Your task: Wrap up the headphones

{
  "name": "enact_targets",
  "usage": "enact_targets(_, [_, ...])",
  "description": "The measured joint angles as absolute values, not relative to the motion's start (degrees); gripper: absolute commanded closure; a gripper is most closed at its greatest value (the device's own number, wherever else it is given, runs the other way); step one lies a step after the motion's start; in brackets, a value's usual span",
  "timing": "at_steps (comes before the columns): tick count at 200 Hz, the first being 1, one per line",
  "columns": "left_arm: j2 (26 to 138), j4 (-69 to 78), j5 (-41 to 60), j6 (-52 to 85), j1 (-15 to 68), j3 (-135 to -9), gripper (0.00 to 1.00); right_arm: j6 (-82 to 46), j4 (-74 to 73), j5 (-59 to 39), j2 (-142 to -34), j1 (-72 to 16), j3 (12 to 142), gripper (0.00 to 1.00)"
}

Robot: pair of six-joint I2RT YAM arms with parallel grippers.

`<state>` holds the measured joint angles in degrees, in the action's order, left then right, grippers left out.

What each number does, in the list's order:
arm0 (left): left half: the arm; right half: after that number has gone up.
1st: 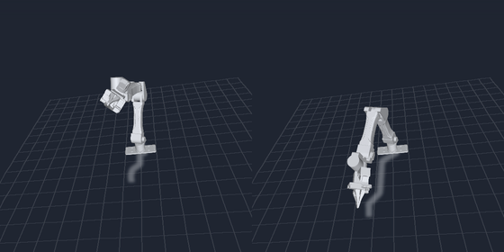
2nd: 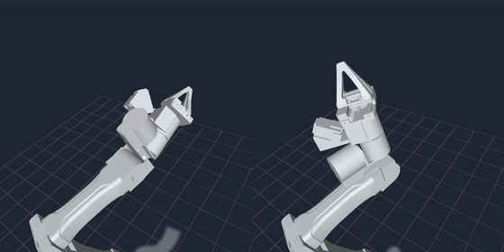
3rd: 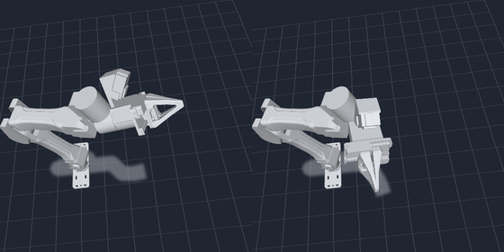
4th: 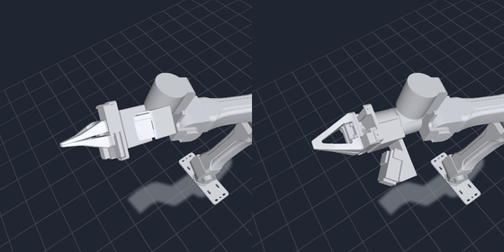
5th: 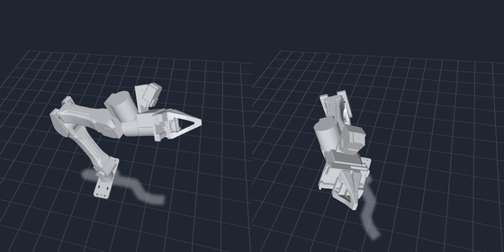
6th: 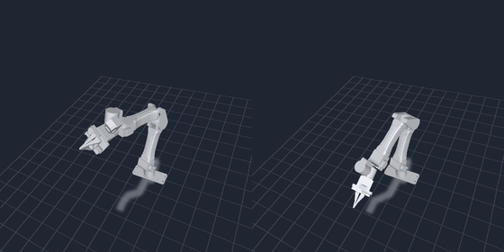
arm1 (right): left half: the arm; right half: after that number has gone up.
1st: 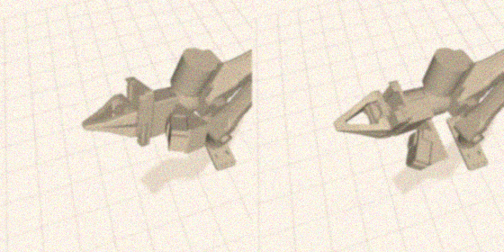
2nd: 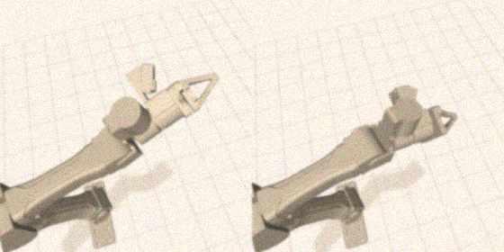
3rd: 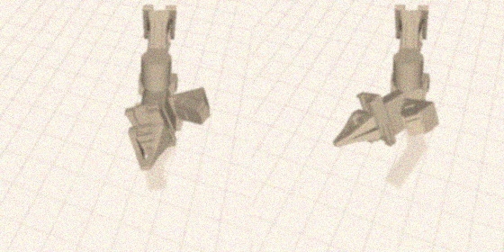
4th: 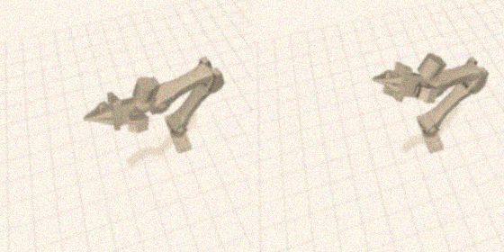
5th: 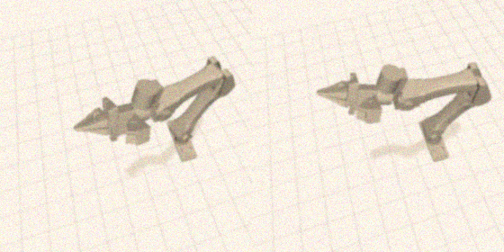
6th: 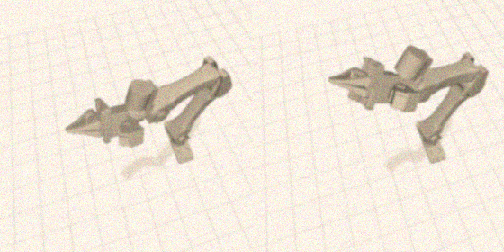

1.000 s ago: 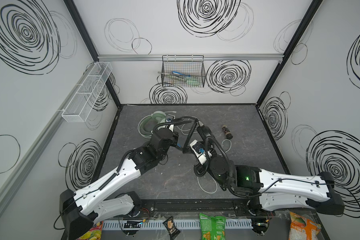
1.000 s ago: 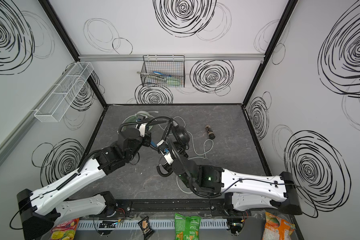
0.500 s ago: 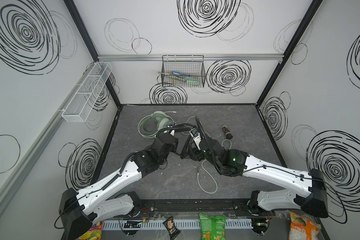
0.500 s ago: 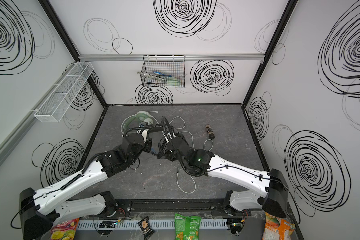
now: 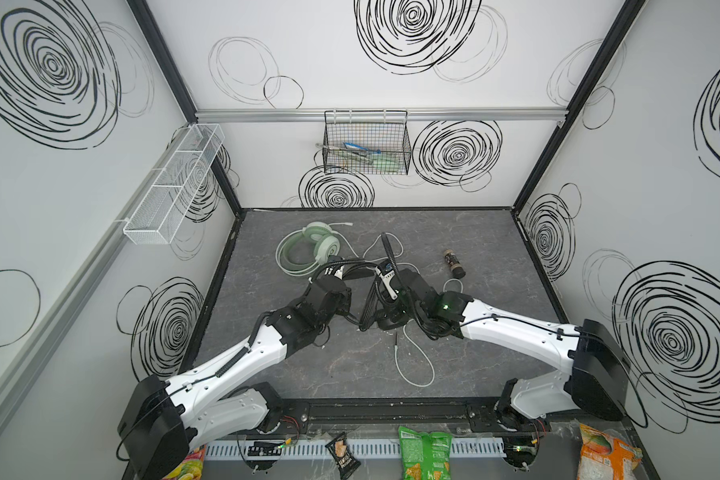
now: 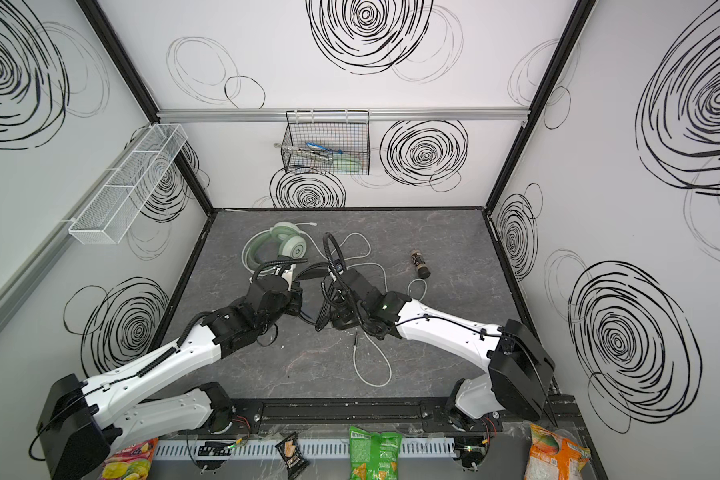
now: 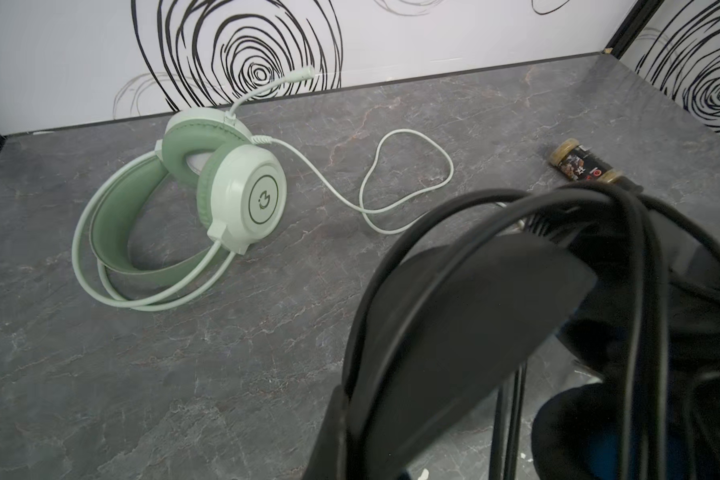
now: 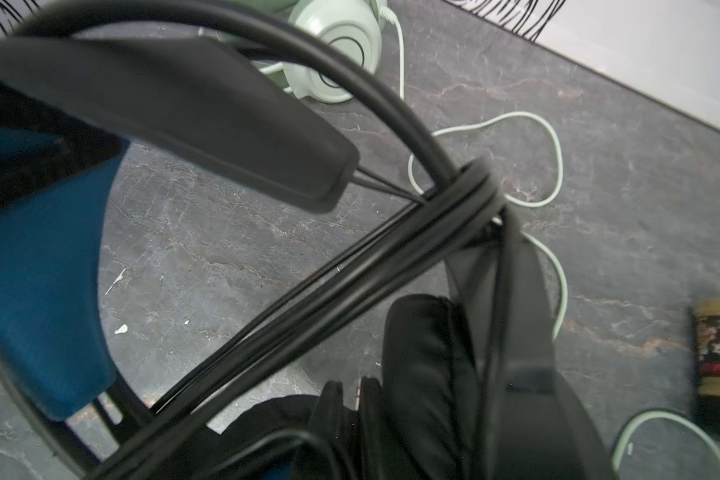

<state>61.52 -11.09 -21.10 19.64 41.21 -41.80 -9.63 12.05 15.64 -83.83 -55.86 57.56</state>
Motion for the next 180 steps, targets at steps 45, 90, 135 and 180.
enact_targets(45, [62.0, -8.7, -17.5, 22.1, 41.2, -41.3, 1.0, -11.6, 14.0, 17.0, -91.5, -54.1, 62.9, 0.5])
enact_targets(90, [62.0, -5.5, -13.1, 23.2, 39.4, -39.7, 1.0, -13.1, 18.2, 19.6, -93.7, -54.3, 66.0, 0.42])
enact_targets(135, [62.2, -2.6, -8.3, 23.6, 36.3, -38.9, 1.0, -14.0, 19.4, 20.0, -88.3, -55.3, 64.1, 0.33])
enact_targets(180, [64.2, -0.1, -3.4, 23.6, 34.7, -38.0, 1.0, -14.6, 19.2, 19.8, -82.7, -56.0, 60.0, 0.29])
